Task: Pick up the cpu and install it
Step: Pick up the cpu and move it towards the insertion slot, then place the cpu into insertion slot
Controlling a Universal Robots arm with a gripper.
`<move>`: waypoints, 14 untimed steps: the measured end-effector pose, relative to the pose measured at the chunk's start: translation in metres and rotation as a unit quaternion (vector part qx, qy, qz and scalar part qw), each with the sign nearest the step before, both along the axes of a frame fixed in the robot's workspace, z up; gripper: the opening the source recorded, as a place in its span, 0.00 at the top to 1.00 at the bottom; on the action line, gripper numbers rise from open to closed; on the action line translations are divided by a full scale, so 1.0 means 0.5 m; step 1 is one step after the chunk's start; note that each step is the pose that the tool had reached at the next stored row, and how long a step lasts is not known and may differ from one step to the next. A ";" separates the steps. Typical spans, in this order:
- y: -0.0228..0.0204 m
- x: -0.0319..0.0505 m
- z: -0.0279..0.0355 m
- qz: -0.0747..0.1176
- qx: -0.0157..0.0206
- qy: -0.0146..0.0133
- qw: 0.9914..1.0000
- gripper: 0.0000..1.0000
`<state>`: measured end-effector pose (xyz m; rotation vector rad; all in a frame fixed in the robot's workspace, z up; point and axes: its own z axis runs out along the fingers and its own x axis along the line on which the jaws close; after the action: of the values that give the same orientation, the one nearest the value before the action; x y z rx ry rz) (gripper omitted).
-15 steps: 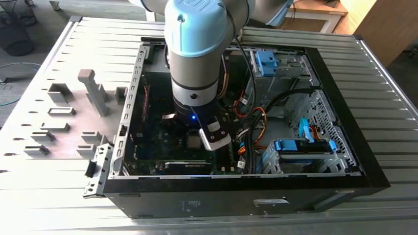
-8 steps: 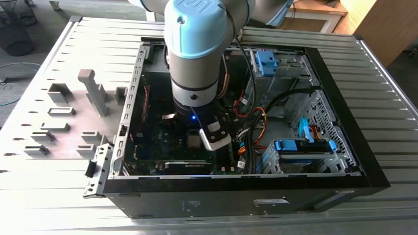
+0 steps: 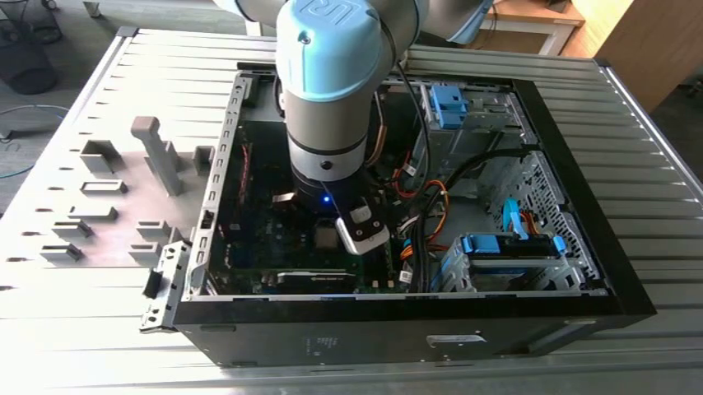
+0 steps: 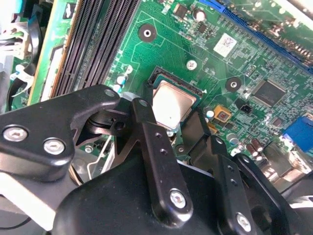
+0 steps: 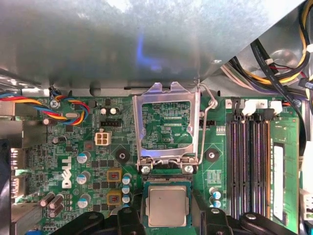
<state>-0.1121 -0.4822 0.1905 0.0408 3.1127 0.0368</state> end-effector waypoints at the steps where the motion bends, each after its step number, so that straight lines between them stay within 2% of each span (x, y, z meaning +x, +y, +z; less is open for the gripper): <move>1: 0.0000 0.000 0.000 0.001 0.000 0.000 1.000 0.53; 14: -0.0001 0.001 -0.003 0.002 0.000 0.000 1.000 0.53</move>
<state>-0.1115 -0.4822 0.1891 0.0343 3.1129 0.0368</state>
